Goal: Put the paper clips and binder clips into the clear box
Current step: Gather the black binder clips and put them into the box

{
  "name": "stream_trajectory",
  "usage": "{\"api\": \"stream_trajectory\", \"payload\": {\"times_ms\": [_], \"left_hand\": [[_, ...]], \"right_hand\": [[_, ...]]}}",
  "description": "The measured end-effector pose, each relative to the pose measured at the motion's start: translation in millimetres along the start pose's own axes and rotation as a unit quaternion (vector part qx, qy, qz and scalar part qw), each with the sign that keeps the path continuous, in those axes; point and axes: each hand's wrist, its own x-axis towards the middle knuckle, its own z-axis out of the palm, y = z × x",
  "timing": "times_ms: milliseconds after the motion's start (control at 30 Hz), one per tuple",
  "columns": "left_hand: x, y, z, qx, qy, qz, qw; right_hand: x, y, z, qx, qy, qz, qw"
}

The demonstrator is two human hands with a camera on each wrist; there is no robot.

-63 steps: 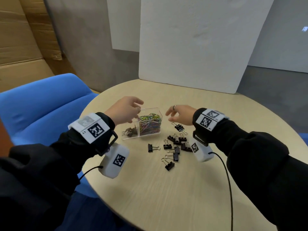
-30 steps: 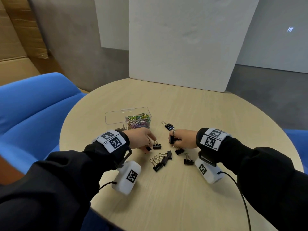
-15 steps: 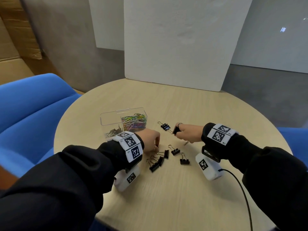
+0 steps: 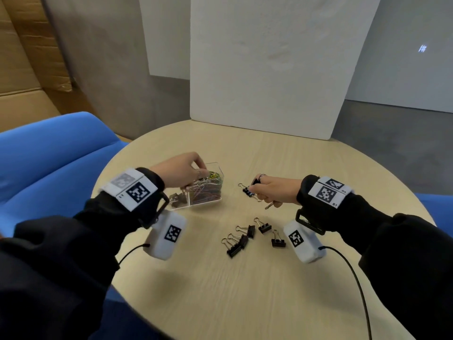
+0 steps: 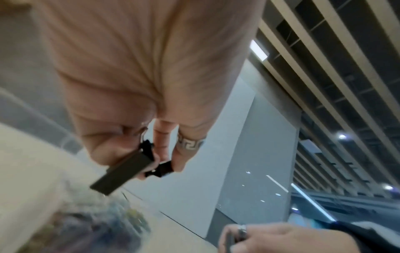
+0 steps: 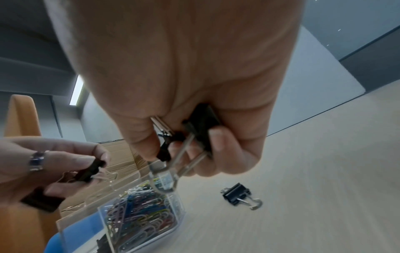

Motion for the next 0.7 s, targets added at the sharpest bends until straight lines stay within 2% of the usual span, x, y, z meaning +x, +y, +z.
{"api": "stream_trajectory", "payload": {"times_ms": [67,167,233,300,500,700], "left_hand": [[4.3,-11.4,-12.1,0.045,0.022,-0.023,0.998],[7.4,-25.1,-18.2,0.107,0.019,-0.050,0.993],[9.5,-30.7,-18.9,0.125,0.024,-0.055,0.990],[10.9,-34.0,-19.6,0.123,0.038,-0.055,0.990],[11.0,-39.0,-23.6,0.069,0.064,-0.035,0.995],[7.4,-39.4,-41.7,-0.073,0.136,-0.030,0.987]], "right_hand": [[2.7,-9.2,3.4,-0.005,-0.001,-0.015,1.000],[9.0,-24.7,8.4,-0.023,0.007,-0.035,0.999],[12.7,-36.1,12.0,-0.034,0.006,-0.050,0.998],[15.4,-48.0,16.0,-0.094,0.017,-0.074,0.993],[28.5,-83.5,30.3,-0.243,0.057,-0.131,0.959],[44.7,-115.1,40.1,-0.283,0.083,-0.151,0.944]]}}
